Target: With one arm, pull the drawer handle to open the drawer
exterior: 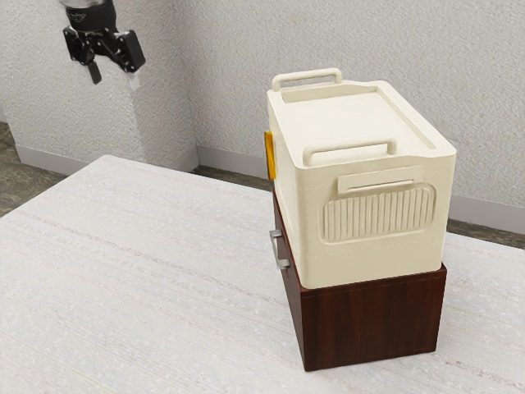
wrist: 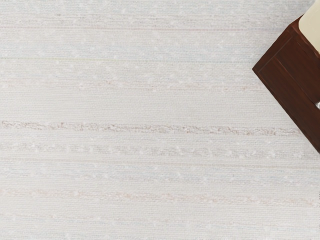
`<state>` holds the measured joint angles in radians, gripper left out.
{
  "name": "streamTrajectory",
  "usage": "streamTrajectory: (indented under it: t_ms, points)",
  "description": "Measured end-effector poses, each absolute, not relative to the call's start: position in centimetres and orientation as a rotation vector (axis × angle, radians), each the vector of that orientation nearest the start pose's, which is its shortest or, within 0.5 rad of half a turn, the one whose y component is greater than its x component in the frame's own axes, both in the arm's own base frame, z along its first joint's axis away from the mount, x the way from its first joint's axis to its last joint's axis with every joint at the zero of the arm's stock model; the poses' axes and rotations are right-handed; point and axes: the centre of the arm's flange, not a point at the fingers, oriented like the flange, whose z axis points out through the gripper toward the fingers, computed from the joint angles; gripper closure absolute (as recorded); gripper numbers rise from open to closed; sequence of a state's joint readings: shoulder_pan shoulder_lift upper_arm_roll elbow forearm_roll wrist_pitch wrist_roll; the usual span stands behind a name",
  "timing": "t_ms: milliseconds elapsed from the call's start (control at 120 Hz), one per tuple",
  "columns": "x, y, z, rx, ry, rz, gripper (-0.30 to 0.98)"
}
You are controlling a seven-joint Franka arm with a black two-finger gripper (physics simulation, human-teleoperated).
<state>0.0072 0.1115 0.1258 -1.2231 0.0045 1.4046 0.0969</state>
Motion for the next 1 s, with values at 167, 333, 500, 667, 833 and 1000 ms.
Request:
streamTrajectory:
  t_ms: [167,333,500,667,833,1000]
  points:
    - [55.6,7.2,71.8,-3.12,-0.043,-0.133,0.0]
    - [45.0,7.6,86.9,-3.039,-0.089,-0.555,0.0]
    - [45.7,-0.3,86.6,-3.061,0.154,-0.531,0.0]
    - [46.7,-1.0,85.6,-3.068,0.168,-0.494,0.0]
    - [48.9,1.3,83.9,-3.07,0.082,-0.459,0.0]
    - [50.5,2.8,79.7,-3.089,0.031,-0.339,0.0]
